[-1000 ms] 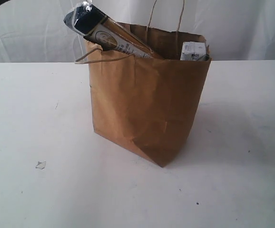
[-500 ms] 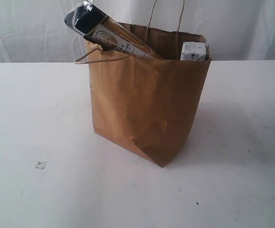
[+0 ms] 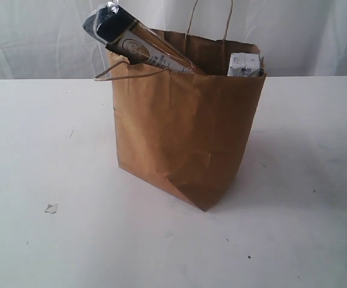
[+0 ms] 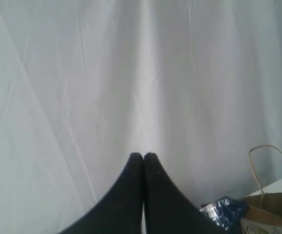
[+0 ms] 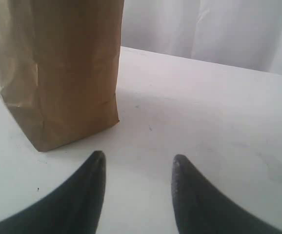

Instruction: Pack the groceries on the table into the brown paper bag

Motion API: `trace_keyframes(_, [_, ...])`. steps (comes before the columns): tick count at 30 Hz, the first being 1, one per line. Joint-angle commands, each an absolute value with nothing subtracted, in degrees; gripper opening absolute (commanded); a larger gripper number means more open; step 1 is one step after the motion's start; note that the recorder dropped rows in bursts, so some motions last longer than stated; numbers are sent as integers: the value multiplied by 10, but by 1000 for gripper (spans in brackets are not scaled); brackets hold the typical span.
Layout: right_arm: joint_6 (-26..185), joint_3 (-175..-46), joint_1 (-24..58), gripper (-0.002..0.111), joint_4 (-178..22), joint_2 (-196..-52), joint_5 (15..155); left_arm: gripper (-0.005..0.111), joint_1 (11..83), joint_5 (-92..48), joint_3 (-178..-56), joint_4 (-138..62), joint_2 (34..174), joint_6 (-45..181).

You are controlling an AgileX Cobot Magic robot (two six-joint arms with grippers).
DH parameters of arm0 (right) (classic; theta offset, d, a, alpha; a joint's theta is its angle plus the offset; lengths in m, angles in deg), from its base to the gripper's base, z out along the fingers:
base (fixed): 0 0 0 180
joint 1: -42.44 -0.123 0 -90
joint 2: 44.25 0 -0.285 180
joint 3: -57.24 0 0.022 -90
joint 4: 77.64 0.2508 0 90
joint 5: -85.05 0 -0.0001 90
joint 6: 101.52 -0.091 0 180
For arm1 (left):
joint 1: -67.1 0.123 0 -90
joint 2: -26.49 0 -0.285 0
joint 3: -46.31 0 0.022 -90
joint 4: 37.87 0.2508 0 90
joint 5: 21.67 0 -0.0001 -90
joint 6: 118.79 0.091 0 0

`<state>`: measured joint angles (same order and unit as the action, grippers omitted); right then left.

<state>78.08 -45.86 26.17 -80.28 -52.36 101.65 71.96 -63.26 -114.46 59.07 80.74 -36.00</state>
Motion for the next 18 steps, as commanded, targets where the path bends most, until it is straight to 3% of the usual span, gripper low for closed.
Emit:
trace_keyframes(1, [780,-455,265,41,-804,-520,1012,0,711,-596,-1072,590,758,-374])
trace_keyframes(7, [780,-455,265,41,-804,-520,1012,0,664,-597,-977,586,682,-424])
trace_keyframes(11, [780,-455,265,41,-804,-520,1012,0,630,-604,-972,604,661,-454])
trace_keyframes(18, [780,-455,265,41,-804,-520,1012,0,630,-593,-972,621,656,-454])
